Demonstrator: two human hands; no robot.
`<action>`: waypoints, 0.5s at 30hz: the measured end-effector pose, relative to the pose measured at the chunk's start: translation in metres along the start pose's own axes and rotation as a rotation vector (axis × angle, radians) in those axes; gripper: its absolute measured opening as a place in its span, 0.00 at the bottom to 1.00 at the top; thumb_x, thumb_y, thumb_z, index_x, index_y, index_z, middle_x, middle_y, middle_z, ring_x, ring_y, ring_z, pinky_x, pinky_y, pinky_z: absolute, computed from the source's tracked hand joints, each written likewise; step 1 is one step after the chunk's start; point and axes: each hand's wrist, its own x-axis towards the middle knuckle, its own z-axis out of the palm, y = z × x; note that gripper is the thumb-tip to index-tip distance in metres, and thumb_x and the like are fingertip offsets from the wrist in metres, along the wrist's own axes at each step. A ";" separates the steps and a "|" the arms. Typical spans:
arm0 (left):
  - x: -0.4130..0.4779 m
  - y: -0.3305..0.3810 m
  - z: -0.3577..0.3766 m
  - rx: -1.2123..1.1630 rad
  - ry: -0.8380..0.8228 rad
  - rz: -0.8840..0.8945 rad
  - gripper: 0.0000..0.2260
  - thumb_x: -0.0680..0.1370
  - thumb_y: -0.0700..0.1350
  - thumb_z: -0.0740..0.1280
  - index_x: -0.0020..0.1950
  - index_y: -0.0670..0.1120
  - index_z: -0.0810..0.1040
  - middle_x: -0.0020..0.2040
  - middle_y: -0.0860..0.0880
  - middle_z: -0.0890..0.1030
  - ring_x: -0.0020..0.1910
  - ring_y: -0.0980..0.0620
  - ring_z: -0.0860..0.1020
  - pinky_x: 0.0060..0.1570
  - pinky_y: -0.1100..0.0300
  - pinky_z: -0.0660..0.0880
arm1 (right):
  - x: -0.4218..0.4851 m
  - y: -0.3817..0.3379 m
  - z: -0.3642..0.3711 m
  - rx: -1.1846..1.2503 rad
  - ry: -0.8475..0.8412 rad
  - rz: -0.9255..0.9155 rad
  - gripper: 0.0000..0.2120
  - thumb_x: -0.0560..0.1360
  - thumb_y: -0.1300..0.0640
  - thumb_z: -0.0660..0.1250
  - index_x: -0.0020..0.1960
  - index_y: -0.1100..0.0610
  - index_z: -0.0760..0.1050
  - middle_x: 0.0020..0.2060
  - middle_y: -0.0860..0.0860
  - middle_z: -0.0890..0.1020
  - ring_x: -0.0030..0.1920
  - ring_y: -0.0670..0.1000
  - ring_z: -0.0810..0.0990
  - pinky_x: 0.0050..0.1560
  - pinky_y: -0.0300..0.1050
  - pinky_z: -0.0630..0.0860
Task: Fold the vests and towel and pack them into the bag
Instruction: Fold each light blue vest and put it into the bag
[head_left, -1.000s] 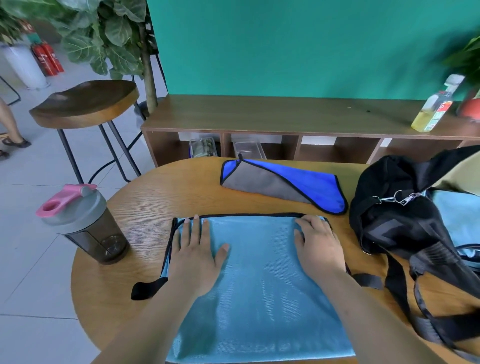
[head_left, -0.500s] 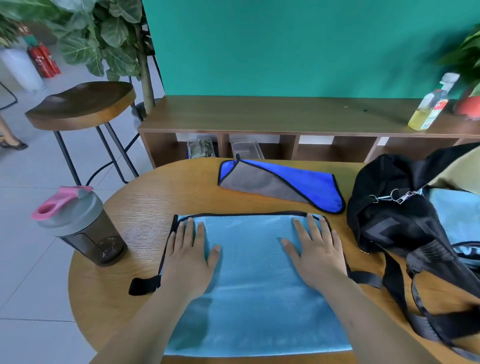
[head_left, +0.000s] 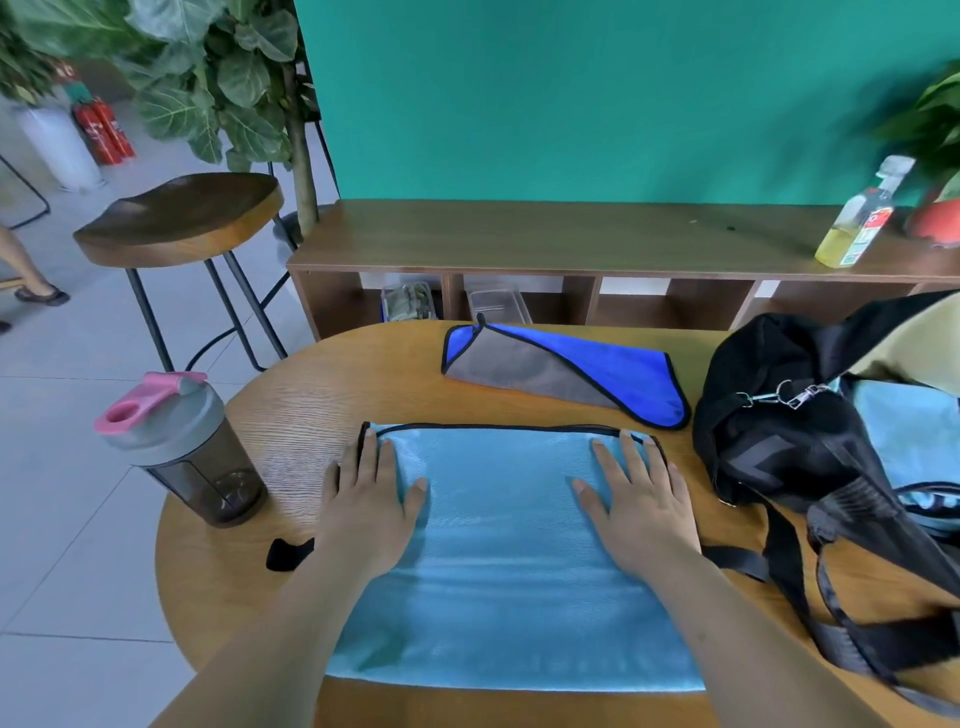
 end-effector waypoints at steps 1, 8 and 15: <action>-0.001 -0.001 -0.002 0.009 0.013 0.013 0.43 0.78 0.69 0.28 0.87 0.46 0.43 0.86 0.46 0.38 0.85 0.46 0.37 0.83 0.44 0.43 | 0.001 0.001 0.000 0.010 -0.008 -0.001 0.39 0.78 0.25 0.32 0.85 0.40 0.40 0.85 0.48 0.39 0.84 0.54 0.34 0.83 0.57 0.42; -0.050 0.034 -0.023 -0.071 0.165 0.185 0.38 0.83 0.65 0.36 0.85 0.46 0.58 0.86 0.45 0.52 0.85 0.44 0.46 0.83 0.43 0.47 | -0.036 -0.011 -0.013 0.003 0.053 -0.085 0.43 0.76 0.30 0.27 0.86 0.46 0.46 0.85 0.50 0.41 0.84 0.56 0.36 0.84 0.58 0.44; -0.131 0.037 0.017 -0.027 0.051 0.165 0.35 0.84 0.66 0.46 0.82 0.45 0.67 0.83 0.44 0.63 0.83 0.42 0.60 0.79 0.41 0.55 | -0.121 -0.028 0.015 0.076 -0.002 -0.151 0.39 0.79 0.28 0.33 0.86 0.44 0.42 0.84 0.46 0.36 0.83 0.51 0.31 0.84 0.56 0.40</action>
